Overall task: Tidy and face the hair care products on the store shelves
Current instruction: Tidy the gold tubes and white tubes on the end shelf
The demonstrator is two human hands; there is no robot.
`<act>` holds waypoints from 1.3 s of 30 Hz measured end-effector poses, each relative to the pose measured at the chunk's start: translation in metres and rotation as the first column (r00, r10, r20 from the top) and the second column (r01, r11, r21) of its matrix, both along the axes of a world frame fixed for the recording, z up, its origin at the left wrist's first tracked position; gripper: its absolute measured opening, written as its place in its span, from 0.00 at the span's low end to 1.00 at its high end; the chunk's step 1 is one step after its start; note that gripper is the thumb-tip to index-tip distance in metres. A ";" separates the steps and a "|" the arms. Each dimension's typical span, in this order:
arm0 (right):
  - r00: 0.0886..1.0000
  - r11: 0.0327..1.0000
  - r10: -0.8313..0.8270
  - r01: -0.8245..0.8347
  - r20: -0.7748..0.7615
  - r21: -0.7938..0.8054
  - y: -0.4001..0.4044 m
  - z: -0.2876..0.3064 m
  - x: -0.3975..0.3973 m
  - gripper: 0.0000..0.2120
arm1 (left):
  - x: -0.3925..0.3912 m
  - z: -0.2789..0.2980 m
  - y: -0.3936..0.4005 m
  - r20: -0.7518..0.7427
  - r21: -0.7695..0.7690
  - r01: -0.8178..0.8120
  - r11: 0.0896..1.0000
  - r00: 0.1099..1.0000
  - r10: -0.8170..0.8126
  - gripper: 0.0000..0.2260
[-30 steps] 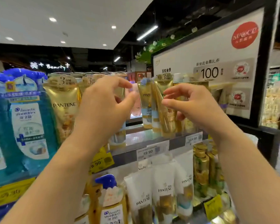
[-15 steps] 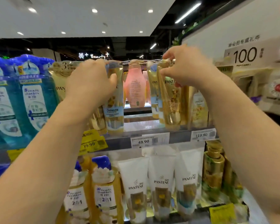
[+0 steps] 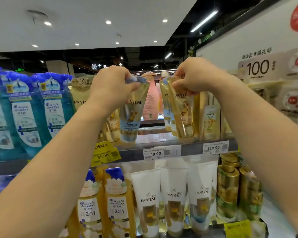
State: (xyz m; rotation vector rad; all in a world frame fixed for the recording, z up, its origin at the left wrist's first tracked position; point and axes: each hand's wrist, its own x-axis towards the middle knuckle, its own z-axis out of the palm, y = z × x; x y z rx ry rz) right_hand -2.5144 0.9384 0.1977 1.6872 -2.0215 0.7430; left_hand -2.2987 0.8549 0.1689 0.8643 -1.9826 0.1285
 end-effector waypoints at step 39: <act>0.916 0.891 0.343 -0.248 0.207 -0.381 0.049 0.019 0.006 0.11 | -0.112 -0.012 -0.018 -0.304 0.499 0.570 0.653 0.821 -0.484 0.13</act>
